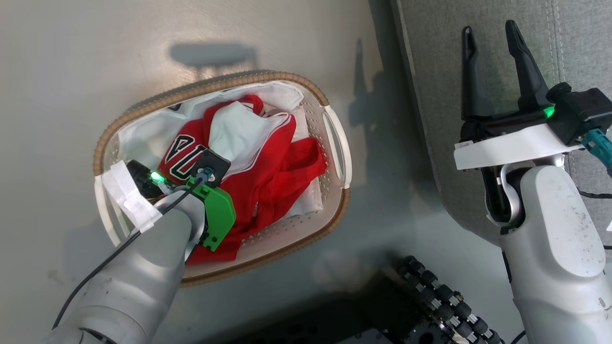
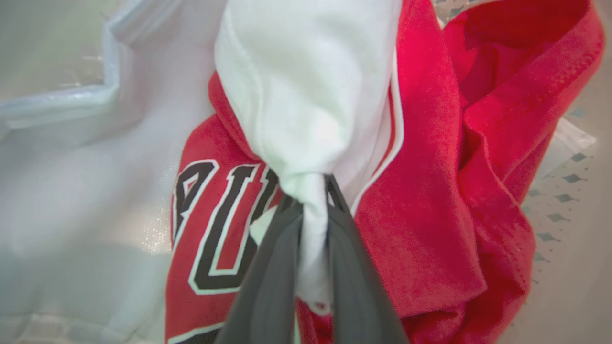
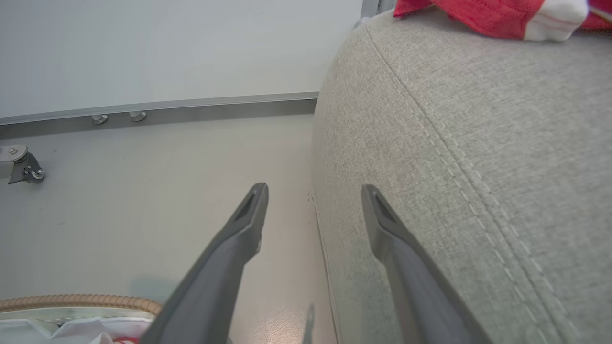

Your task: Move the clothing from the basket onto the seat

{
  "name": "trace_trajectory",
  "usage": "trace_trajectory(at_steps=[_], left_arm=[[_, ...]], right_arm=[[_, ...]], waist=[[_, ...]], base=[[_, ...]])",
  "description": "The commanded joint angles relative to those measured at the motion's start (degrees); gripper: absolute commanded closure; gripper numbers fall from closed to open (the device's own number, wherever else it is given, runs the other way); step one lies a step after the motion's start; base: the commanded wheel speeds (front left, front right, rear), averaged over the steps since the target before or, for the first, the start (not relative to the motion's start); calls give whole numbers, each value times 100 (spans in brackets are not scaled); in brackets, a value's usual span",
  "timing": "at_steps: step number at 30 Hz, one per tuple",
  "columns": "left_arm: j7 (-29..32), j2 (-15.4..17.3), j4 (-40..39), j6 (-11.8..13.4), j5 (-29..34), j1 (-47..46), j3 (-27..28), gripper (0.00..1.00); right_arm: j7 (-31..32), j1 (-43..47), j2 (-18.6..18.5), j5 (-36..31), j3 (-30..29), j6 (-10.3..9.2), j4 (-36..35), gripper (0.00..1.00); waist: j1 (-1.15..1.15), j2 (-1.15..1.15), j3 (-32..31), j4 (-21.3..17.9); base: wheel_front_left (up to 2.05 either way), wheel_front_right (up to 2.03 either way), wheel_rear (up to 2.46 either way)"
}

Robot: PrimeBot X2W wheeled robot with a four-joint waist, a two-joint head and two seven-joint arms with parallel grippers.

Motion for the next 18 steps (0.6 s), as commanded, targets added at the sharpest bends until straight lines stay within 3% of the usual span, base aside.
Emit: trace_trajectory(at_steps=[1,14,18], left_arm=[[-74,-9,-24,-24,-34,84,-10,100],[-328,-184,-1001,-44,-325,552,-456,100],[-319,-90,-1478,-45,-466,742,-748,100]], right_arm=[[-13,42,-17,-58,-12,-8,38,0],[-13,706,-20,-674,-287,-8,493,0],[-13,1011,-22,-780,-322,-8,646,0]], waist=[[-1,67,-236,127],[-1,67,-1963,841],[-1,67,-2623,1047]], base=[[0,0,0],[0,0,0],[0,0,0]])
